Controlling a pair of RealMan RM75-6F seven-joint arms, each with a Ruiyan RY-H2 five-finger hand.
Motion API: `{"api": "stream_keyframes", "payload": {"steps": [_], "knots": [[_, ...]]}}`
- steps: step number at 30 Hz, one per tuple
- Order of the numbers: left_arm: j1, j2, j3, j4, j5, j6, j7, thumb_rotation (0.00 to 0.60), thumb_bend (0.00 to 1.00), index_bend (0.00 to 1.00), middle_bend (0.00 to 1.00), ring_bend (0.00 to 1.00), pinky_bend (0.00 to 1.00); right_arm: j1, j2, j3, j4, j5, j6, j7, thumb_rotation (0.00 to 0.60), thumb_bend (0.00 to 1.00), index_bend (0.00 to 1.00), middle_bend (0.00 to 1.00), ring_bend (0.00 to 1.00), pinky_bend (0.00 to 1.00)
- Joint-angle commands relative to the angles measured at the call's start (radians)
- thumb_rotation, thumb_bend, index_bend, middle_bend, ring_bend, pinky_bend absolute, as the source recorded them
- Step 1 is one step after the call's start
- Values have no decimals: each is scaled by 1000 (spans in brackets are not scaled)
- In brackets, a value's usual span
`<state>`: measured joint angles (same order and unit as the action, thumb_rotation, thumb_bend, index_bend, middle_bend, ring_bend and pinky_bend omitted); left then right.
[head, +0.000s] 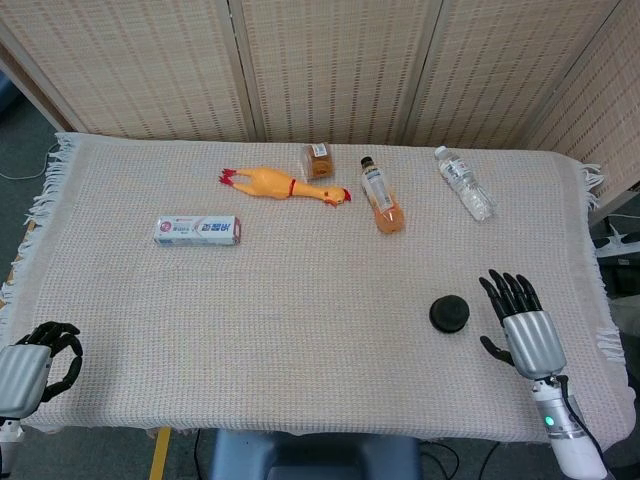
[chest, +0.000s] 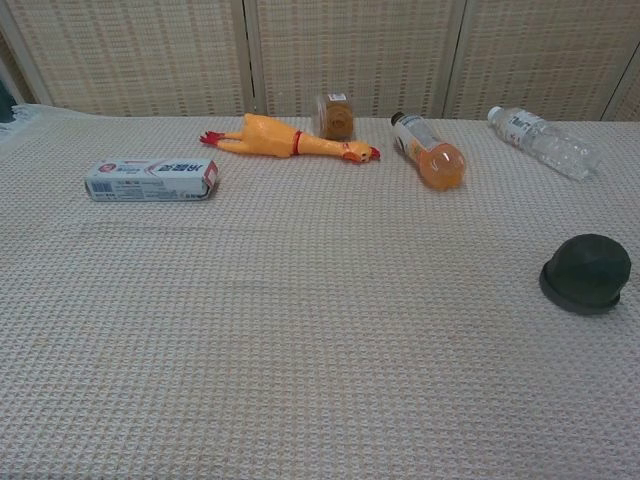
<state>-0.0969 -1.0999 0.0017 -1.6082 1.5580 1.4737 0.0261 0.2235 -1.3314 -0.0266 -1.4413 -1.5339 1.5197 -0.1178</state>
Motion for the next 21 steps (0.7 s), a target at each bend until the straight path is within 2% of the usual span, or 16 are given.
{"api": "stream_keyframes", "payload": {"steps": [1, 9, 14, 21], "knots": [[0, -1, 0, -3, -1, 0, 5, 600, 447, 599, 348, 266, 491, -10, 14, -3, -8, -7, -8, 5, 600, 137, 0, 0, 0, 53], [2, 1, 0, -3, 4, 7, 1, 600, 447, 600, 348, 267, 491, 18, 29, -7, -26, 11, -128, -19, 600, 136, 0, 0, 0, 53], [-3, -3, -4, 7, -5, -4, -4, 600, 447, 603, 348, 266, 491, 57, 11, 23, -26, 47, -208, -64, 600, 136, 0, 0, 0, 69], [3, 3, -1, -2, 3, 10, -7, 600, 448, 603, 348, 267, 491, 163, 35, 51, -95, 175, -474, -78, 600, 137, 0, 0, 0, 153]]}}
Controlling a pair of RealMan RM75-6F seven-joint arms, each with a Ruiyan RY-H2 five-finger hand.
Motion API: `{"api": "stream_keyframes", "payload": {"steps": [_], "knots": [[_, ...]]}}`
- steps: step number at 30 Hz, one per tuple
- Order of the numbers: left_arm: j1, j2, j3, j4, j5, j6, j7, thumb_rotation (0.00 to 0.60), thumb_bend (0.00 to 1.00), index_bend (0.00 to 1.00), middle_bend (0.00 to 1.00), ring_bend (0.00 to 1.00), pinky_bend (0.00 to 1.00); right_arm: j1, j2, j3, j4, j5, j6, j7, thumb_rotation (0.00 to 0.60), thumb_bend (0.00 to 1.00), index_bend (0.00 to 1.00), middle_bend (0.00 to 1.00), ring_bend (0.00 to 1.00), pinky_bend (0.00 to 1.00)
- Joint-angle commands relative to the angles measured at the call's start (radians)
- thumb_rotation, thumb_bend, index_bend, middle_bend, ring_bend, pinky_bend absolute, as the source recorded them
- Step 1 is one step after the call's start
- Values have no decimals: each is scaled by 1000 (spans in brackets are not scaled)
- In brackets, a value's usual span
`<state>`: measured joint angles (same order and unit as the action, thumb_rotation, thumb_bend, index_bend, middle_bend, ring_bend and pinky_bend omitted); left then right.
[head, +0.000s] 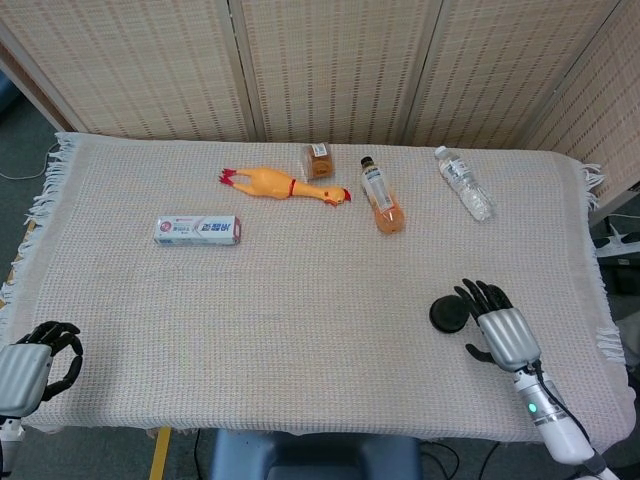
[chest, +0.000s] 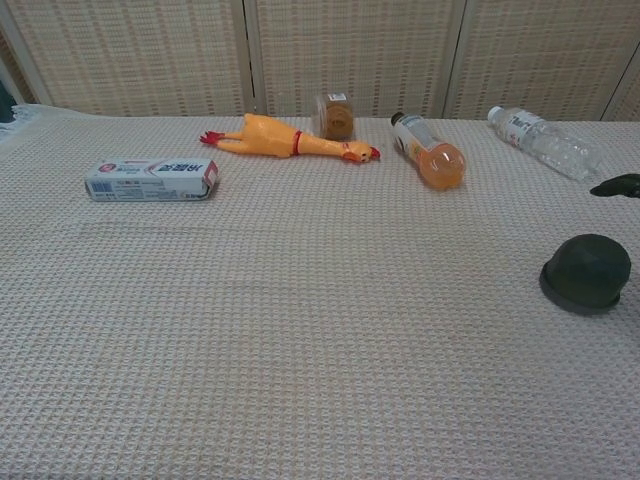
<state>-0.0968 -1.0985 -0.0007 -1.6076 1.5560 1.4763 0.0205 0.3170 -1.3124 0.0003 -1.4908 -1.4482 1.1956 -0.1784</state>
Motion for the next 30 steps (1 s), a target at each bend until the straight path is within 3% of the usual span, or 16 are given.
{"api": "stream_keyframes", "payload": {"steps": [1, 6, 10, 26, 30], "knots": [[4, 2, 2, -3, 8, 9, -2, 600, 448, 603, 348, 266, 490, 82, 17, 31, -51, 114, -177, -28, 600, 137, 0, 0, 0, 171], [2, 3, 1, 0, -1, 0, -6, 600, 446, 601, 348, 266, 490, 133, 6, 69, -58, 245, -265, -105, 600, 136, 0, 0, 7, 202], [1, 4, -2, 0, -7, -2, -9, 600, 447, 601, 348, 267, 491, 150, -12, 88, -50, 300, -269, -139, 600, 137, 0, 0, 15, 204], [1, 5, 0, 0, -4, -2, -10, 600, 447, 601, 348, 266, 492, 230, -54, 93, 2, 499, -356, -240, 600, 136, 0, 14, 52, 238], [1, 6, -1, 1, -5, -4, -12, 600, 448, 602, 348, 266, 491, 244, -69, 88, 20, 527, -359, -254, 600, 136, 53, 59, 97, 283]]}}
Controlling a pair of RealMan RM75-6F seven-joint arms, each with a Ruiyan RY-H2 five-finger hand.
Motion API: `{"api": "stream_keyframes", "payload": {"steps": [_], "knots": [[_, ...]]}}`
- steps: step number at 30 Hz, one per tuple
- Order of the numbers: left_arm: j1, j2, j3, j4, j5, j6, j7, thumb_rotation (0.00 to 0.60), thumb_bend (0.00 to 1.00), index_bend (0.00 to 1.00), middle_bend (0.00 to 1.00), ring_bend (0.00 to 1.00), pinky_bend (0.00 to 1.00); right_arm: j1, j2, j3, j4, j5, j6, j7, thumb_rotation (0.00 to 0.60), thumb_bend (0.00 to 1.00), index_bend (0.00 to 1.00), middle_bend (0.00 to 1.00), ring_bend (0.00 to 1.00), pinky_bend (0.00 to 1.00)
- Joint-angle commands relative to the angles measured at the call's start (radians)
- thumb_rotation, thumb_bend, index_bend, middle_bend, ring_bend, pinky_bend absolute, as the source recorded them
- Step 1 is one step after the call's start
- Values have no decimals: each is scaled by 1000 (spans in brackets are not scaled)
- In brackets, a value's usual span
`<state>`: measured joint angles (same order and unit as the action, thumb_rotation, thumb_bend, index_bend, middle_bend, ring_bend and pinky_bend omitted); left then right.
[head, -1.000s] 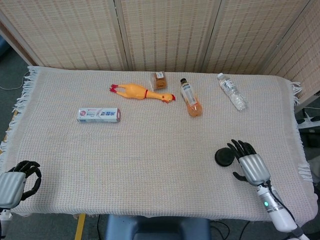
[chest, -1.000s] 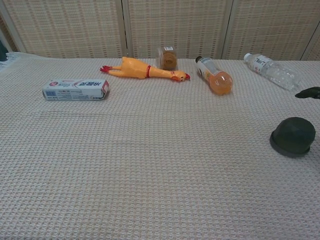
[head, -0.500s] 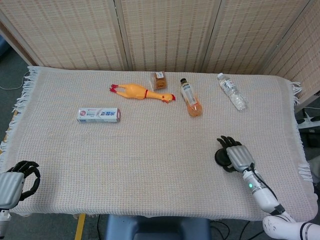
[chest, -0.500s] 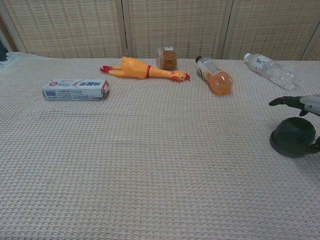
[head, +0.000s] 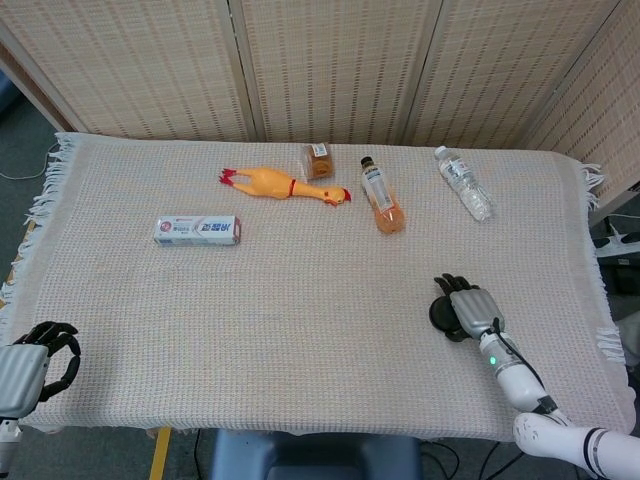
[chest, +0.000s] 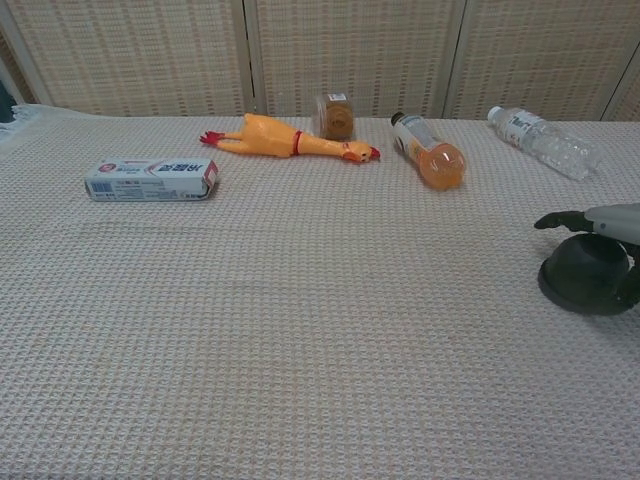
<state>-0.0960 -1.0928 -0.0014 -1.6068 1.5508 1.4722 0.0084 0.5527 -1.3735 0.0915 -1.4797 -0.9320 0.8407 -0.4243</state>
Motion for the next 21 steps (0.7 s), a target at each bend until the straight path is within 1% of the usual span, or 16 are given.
{"api": "stream_keyframes", "payload": {"steps": [1, 4, 6, 7, 9, 11, 13, 16, 18, 20, 21], "knots": [[0, 0, 0, 0, 0, 0, -1, 600, 447, 602, 348, 266, 491, 10, -11, -5, 12, 14, -3, -11, 600, 136, 78, 71, 111, 295], [0, 0, 0, 0, 1, 1, -1, 600, 447, 603, 348, 267, 491, 12, -15, -8, 16, 16, -3, -11, 600, 137, 127, 107, 153, 332], [0, 0, 0, 0, 2, 1, -1, 600, 448, 602, 348, 267, 491, 13, -18, -10, 19, 16, 0, -11, 600, 136, 186, 159, 212, 386], [0, 0, 0, 0, 2, 2, 0, 600, 448, 602, 348, 267, 491, 13, -22, -11, 23, 14, 5, -11, 600, 136, 243, 214, 274, 443], [0, 0, 1, -1, 2, 1, -1, 600, 446, 601, 348, 266, 491, 7, -36, -12, 38, 0, 35, -6, 600, 136, 338, 293, 372, 535], [0, 0, 1, 0, 2, 1, -1, 600, 447, 602, 348, 267, 491, 3, -45, -14, 48, -9, 54, -6, 600, 136, 411, 339, 435, 593], [1, 0, 1, 0, 2, 2, -1, 600, 447, 602, 348, 267, 491, -1, -55, -15, 59, -14, 72, -8, 600, 136, 496, 406, 511, 659], [1, 1, 1, 0, 4, 5, -2, 600, 447, 601, 348, 267, 491, -5, -67, -18, 77, -11, 93, -24, 600, 136, 580, 475, 583, 724], [2, 1, 0, 0, 4, 6, -2, 600, 447, 601, 348, 267, 491, -7, -73, -18, 86, -6, 104, -34, 600, 136, 616, 504, 609, 754], [2, 1, 0, 0, 4, 6, -3, 600, 447, 599, 348, 266, 491, -11, -78, -11, 88, -21, 124, -21, 600, 136, 628, 513, 617, 763], [2, 1, 0, 0, 5, 6, -3, 600, 447, 599, 348, 266, 491, -18, -83, -2, 89, -58, 152, 13, 600, 135, 629, 514, 617, 763]]}}
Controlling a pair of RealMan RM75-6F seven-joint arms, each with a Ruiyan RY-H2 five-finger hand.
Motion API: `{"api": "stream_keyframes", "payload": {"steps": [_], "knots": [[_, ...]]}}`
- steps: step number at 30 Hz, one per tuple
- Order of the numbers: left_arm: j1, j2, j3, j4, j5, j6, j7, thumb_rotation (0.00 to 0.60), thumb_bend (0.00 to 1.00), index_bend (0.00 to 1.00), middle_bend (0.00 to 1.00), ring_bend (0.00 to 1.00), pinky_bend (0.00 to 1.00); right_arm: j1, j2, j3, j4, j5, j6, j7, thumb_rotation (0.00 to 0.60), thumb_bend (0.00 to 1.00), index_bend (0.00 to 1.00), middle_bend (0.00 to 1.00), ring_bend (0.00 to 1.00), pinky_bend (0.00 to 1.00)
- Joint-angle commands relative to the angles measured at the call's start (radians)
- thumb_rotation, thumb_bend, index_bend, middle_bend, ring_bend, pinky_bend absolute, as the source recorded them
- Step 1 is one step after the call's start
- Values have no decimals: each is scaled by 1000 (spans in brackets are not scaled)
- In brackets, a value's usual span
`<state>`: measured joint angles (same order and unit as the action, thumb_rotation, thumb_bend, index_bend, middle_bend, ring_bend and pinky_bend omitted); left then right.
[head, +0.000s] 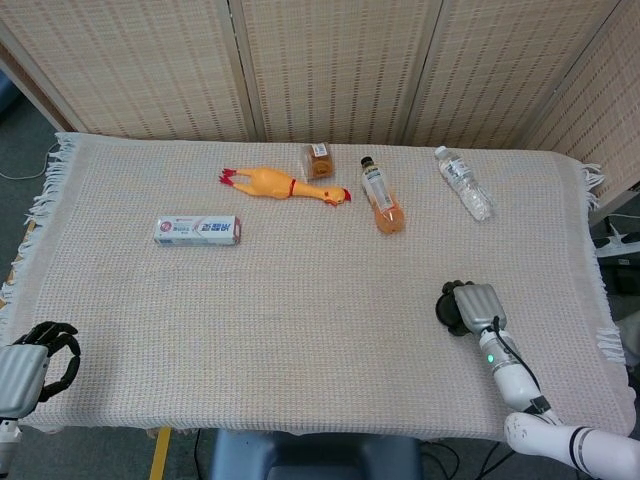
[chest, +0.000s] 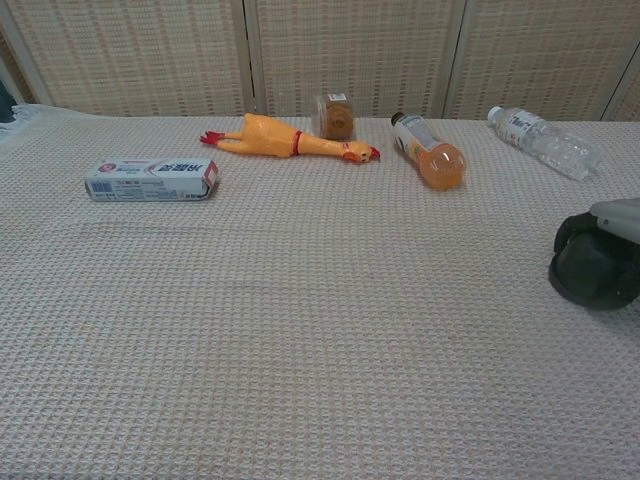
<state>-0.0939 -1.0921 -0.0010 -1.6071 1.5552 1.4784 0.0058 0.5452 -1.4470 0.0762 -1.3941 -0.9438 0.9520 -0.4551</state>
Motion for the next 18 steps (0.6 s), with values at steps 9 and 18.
{"api": "stream_keyframes", "payload": {"steps": [9, 18], "knots": [[0, 0, 0, -1, 0, 0, 1, 600, 447, 599, 348, 267, 491, -96, -115, 40, 180, -592, 557, 596, 600, 136, 632, 515, 611, 763], [0, -1, 1, -3, 1, -1, 6, 600, 447, 602, 348, 266, 491, -119, -68, 23, 190, -581, 507, 593, 600, 136, 650, 518, 612, 764]]}}
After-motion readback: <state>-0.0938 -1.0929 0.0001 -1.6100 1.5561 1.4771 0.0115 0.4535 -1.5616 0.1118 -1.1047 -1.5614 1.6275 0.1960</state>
